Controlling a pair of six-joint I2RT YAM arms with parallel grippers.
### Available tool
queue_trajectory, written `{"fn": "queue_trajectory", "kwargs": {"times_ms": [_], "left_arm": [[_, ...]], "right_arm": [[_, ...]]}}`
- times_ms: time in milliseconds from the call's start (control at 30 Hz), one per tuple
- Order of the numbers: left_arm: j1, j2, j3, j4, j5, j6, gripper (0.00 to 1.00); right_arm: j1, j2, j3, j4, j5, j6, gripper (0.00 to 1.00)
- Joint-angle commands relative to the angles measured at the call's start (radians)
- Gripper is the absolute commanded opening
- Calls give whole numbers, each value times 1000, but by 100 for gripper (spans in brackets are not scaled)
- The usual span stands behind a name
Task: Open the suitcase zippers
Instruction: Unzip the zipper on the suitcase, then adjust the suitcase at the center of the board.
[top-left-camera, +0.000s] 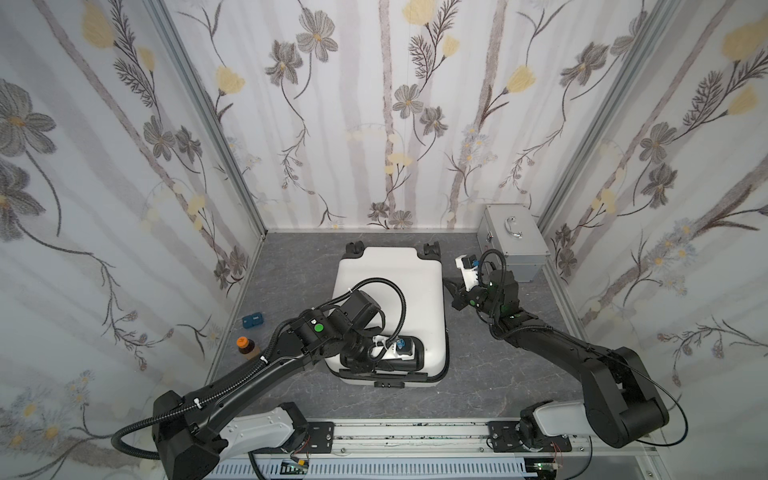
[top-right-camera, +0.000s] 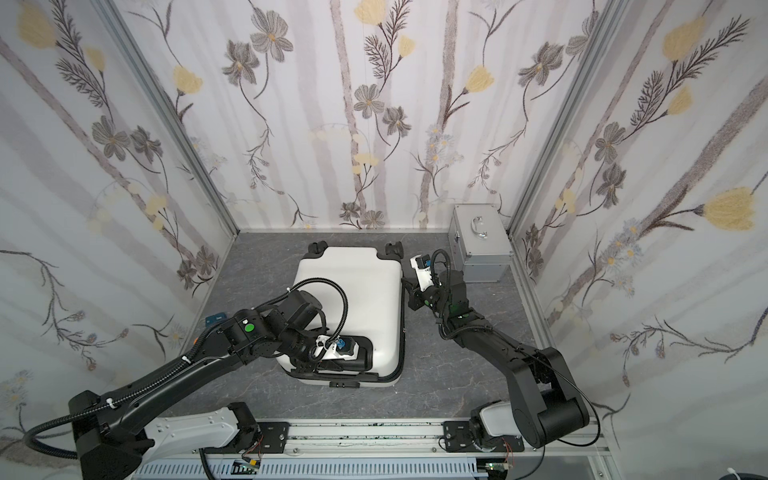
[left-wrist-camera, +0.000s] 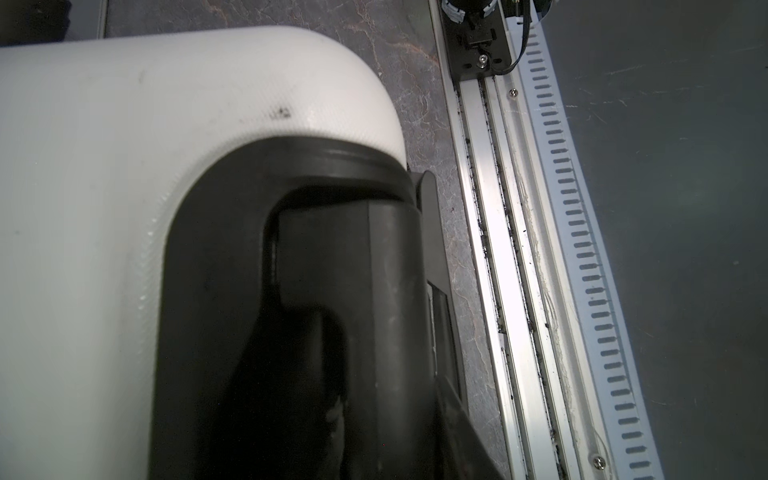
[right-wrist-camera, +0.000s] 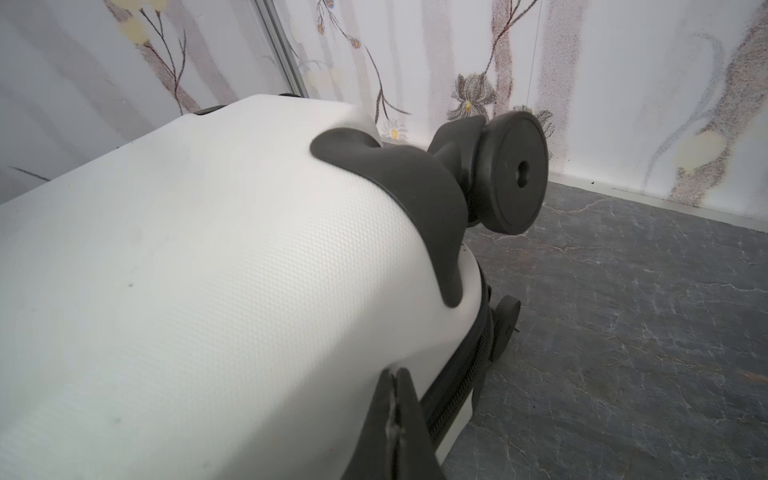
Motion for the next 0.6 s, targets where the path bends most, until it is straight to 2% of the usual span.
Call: {"fn": "queue_trajectory", "kwargs": {"times_ms": [0, 67, 133, 233, 300, 467, 567], "left_arm": [[3, -22, -18, 123, -51, 65, 27], [1, -27, -13, 137, -85, 26, 46], [2, -36, -3, 158, -134, -65, 64], [3, -60, 4, 182, -206, -237, 77], [0, -86, 5, 199, -283, -384, 80], [7, -162, 29, 191, -573, -708, 89], [51, -200, 44, 156, -701, -869, 93]], "right_arm": [[-1, -54, -37, 54, -132, 19, 32], [1, -94, -48, 33, -155, 63, 42], [11, -134, -63, 1, -170, 102, 52], [30, -192, -90, -54, -137, 149, 60], [38, -227, -103, -91, -101, 210, 64], [54, -314, -131, -138, -86, 377, 69], [79, -384, -164, -122, -100, 445, 73]]}}
